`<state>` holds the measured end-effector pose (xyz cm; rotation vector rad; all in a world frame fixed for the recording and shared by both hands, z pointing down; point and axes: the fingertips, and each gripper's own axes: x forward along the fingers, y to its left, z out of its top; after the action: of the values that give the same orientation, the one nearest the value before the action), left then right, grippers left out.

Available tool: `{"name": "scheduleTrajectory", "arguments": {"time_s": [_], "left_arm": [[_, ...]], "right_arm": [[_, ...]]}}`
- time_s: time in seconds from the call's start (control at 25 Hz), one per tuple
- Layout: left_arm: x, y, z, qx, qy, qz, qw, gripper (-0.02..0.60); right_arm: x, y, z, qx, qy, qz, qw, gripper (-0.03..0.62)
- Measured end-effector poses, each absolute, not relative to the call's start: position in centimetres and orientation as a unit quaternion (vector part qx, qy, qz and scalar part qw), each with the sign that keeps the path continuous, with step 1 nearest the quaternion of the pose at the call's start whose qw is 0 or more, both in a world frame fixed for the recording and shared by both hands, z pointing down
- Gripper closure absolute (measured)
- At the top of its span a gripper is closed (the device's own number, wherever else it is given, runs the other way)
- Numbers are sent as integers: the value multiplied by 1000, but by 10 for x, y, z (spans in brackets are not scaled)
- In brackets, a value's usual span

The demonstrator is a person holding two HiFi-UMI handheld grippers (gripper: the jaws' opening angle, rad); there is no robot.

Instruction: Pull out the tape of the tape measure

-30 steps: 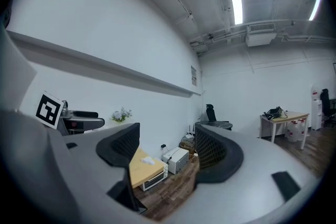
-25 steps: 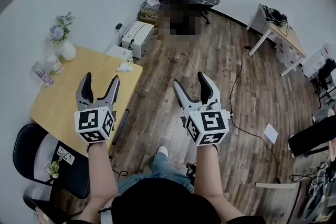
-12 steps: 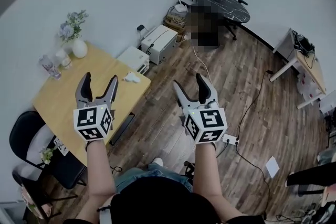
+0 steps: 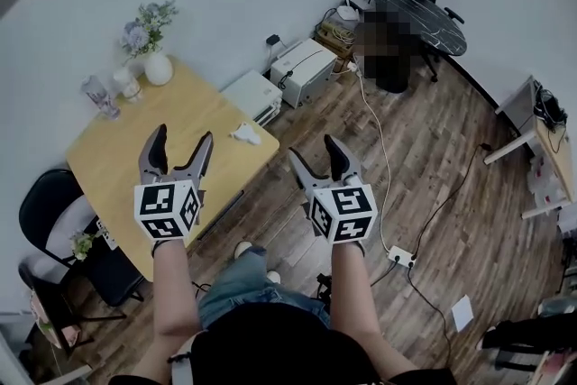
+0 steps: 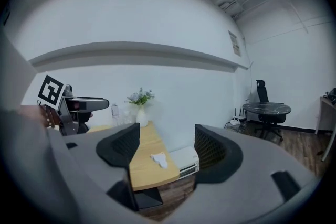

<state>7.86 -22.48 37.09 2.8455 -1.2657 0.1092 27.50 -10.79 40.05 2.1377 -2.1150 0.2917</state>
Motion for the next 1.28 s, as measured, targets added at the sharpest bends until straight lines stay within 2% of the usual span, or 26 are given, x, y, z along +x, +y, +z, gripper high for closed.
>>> {"name": "scheduleTrajectory", "arguments": {"time_s": [0.72,0.76,0.8,0.84,0.88,1.28], "left_arm": [[73,-331,428,916,-385,70,92,187],[73,-334,432,916,-382,72,95,187],[73,-336,435,917,-379,75,98,187],[73,-339,438,918,-376,77,99,189],[73,-342,440,919,-374,78,100,189],[60,-356,457,914,-378,78,122,192]], "right_arm": [[227,-243,522,613,-739,208,187,256],[227,-248,530,612,-738,205,199,265],[228,-252,538,612,-735,200,212,296],[229,-256,547,612,-731,197,227,355],[230,-260,556,611,-729,197,239,375],[224,-280,637,537,-730,268,327,375]]}}
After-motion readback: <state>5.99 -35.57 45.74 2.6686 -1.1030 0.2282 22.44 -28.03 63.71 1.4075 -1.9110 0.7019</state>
